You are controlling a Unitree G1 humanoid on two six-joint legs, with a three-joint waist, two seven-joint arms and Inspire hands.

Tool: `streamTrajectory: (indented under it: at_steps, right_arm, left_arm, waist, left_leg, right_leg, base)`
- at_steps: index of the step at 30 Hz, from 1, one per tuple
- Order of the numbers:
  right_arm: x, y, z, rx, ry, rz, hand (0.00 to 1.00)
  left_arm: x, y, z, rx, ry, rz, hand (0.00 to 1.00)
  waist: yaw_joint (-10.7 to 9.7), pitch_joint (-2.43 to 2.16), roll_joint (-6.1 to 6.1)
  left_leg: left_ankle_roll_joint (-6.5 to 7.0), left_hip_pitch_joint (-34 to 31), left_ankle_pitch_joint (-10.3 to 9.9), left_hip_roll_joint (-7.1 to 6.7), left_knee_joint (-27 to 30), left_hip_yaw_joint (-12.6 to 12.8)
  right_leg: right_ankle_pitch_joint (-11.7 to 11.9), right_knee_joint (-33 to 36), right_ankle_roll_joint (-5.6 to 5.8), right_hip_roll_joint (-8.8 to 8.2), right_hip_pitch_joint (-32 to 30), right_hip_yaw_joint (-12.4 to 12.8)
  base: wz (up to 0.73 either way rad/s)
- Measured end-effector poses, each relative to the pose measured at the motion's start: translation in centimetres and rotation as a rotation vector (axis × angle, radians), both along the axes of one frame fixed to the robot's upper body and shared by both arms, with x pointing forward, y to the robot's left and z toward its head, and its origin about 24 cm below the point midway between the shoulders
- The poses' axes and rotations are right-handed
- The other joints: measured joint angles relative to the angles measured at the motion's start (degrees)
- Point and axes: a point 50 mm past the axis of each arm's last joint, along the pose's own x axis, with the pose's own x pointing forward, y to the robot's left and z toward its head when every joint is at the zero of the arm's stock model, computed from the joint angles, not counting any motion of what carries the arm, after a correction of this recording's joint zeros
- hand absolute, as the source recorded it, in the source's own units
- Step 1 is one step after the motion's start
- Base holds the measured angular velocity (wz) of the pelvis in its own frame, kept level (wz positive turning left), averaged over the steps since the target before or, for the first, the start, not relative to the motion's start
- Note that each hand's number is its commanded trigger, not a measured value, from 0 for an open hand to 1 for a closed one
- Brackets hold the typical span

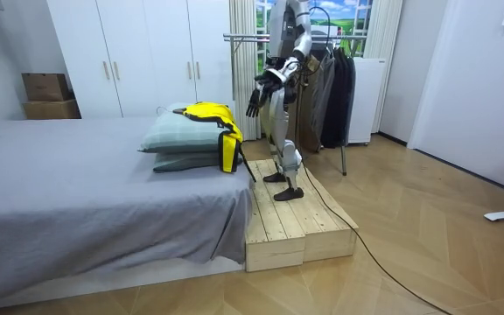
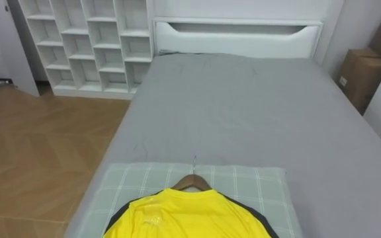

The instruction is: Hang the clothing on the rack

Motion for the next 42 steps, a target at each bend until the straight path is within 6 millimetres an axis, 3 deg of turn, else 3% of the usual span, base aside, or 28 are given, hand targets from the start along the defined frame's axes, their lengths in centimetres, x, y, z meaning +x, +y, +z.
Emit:
streamTrajectory:
  at_steps: [8, 15, 21, 26, 35, 42]
  right_arm:
    - [0.4, 0.0, 0.1, -0.019, 0.001, 0.073, 0.00]
    - [-0.1, -0.3, 0.0, -0.049, 0.033, 0.117, 0.00]
    - [-1.8, -0.7, -0.1, -0.081, 0.132, 0.176, 0.00]
    - [-3.0, -1.2, 0.0, -0.092, 0.200, 0.195, 0.00]
    - [-3.6, -0.8, -0.2, -0.062, 0.254, 0.225, 0.00]
    - [-3.6, -0.3, -0.3, -0.053, 0.266, 0.235, 0.00]
  left_arm:
    - [2.4, -1.5, 1.4, 0.126, -0.038, -0.196, 0.00]
    - [3.9, -2.1, 2.0, 0.178, -0.055, -0.259, 0.00]
    - [4.7, -2.7, 2.1, 0.186, -0.055, -0.281, 0.00]
    - [5.0, -2.8, 1.9, 0.176, -0.030, -0.289, 0.00]
    - [5.1, -2.6, 1.2, 0.153, 0.041, -0.287, 0.00]
    - [5.3, -2.7, 1.3, 0.155, 0.037, -0.287, 0.00]
  waist:
    - [-2.18, -0.28, -0.40]
    - [-2.96, -0.06, 0.02]
    - [-3.70, 0.06, 1.16]
    - [-4.58, 0.25, 1.47]
    - [-5.61, 0.21, 1.06]
    - [-5.62, 0.33, 0.24]
  left_leg:
    - [0.13, 0.11, 0.24, -0.02, 0.00, 0.39]
    - [0.15, 0.67, 0.26, -0.12, -0.09, 0.61]
    - [0.16, 1.01, 0.25, -0.09, -0.92, 0.79]
    - [0.10, 1.65, 0.29, 0.38, -1.56, 2.75]
    - [0.14, 3.00, 0.31, 0.61, -2.37, 5.93]
    - [0.14, 3.11, 0.31, 0.68, -2.55, 6.71]
  right_leg:
    - [0.00, 0.07, 0.01, -0.10, -0.29, 0.28]
    - [0.00, 0.06, 0.01, -0.18, 0.14, 0.73]
    - [0.01, 0.22, 0.03, -0.15, 0.03, 1.19]
    - [0.02, 0.96, 0.03, 0.13, -0.86, 2.88]
    - [0.02, 1.51, 0.03, 0.36, -1.77, 6.23]
    - [0.03, 1.50, 0.05, 0.42, -2.11, 6.89]
  base:
    - [-0.02]
    - [-0.02]
    - [-0.02]
    - [-0.19]
    - [-0.20]
    - [-0.06]
